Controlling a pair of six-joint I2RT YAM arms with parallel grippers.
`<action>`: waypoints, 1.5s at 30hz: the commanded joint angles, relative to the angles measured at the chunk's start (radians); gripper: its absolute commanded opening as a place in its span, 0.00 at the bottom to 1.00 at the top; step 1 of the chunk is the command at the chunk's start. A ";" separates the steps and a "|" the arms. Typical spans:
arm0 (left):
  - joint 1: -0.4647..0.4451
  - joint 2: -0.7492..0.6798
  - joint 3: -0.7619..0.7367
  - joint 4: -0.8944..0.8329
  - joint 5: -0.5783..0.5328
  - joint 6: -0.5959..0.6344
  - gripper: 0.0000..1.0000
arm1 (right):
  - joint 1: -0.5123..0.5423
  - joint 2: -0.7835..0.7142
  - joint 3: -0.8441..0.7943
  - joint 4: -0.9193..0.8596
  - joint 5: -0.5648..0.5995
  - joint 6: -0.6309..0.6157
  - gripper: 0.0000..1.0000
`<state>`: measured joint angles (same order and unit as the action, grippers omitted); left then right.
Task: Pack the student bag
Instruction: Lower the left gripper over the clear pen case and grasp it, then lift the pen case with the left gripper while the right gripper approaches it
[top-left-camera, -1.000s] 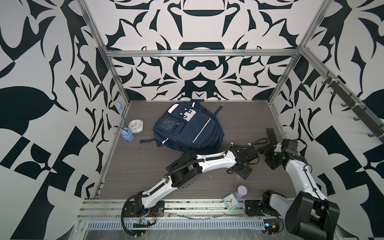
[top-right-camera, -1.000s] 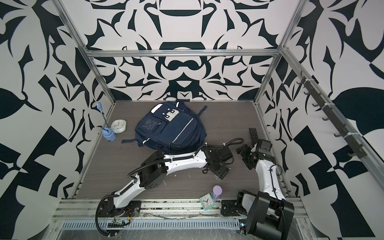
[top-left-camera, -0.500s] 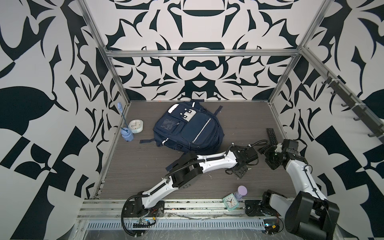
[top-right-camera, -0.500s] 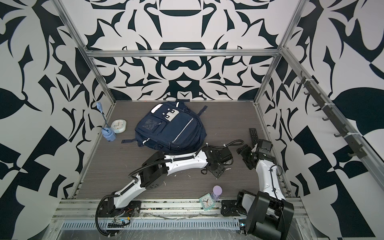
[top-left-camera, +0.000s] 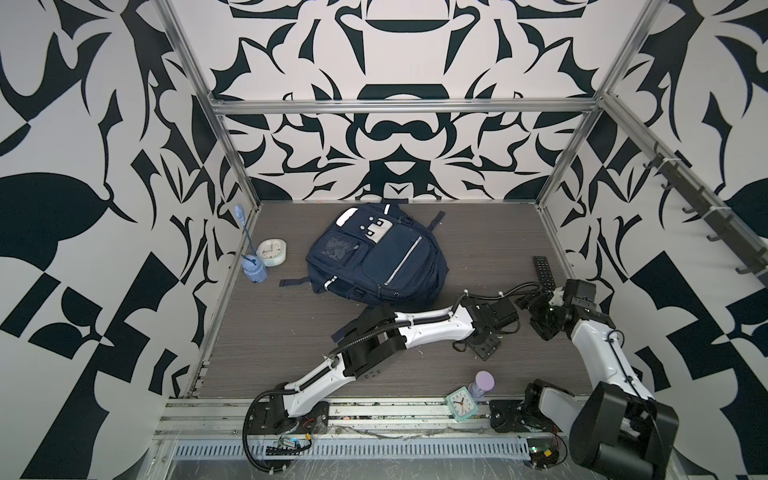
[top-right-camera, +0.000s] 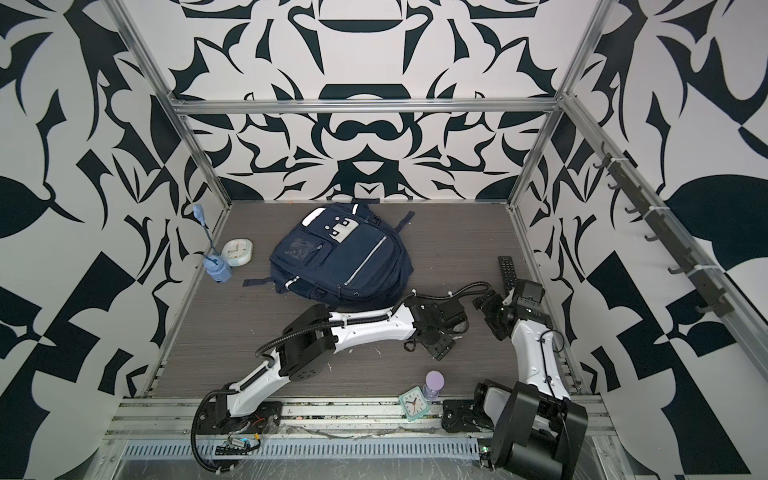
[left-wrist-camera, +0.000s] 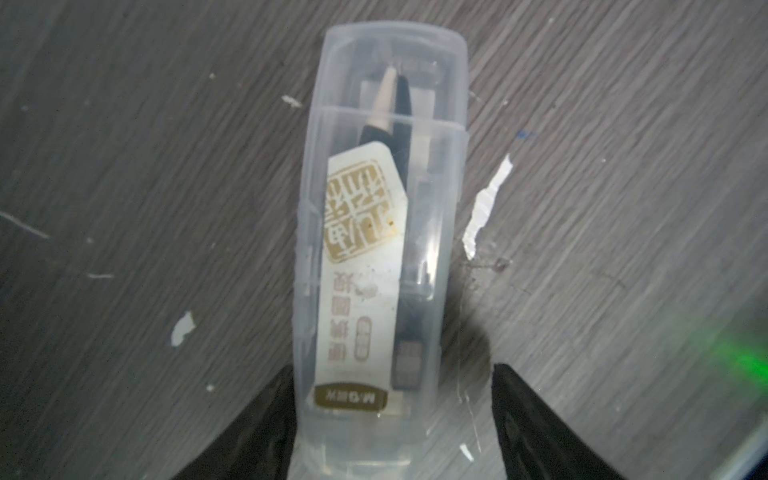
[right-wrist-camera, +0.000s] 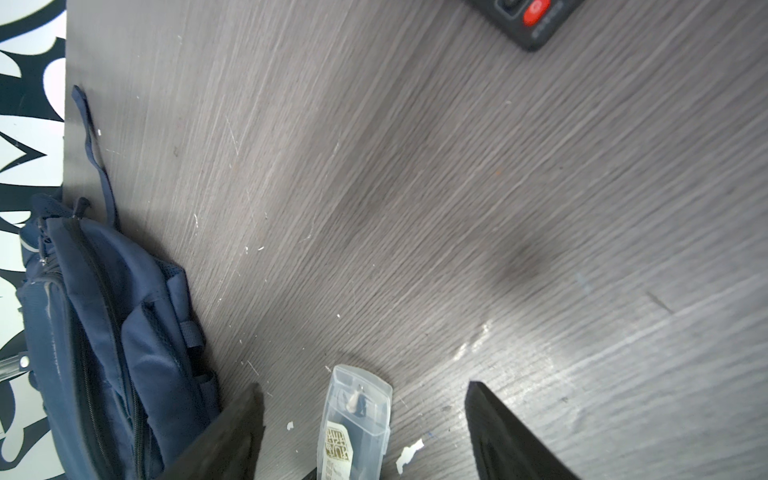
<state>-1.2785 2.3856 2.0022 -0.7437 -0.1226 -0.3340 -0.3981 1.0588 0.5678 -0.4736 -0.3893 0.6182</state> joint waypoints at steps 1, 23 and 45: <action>-0.005 0.006 -0.010 -0.027 0.004 0.011 0.73 | -0.005 -0.011 0.000 0.006 0.000 -0.020 0.78; 0.005 -0.039 -0.090 0.039 -0.053 0.014 0.48 | -0.006 0.008 -0.008 0.027 -0.011 -0.035 0.78; 0.213 -0.359 -0.451 0.343 0.355 -0.235 0.44 | 0.200 -0.033 -0.084 0.387 -0.348 0.090 0.79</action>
<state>-1.0756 2.0644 1.5787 -0.4675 0.1371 -0.5110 -0.2550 1.0088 0.4786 -0.1780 -0.7029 0.6704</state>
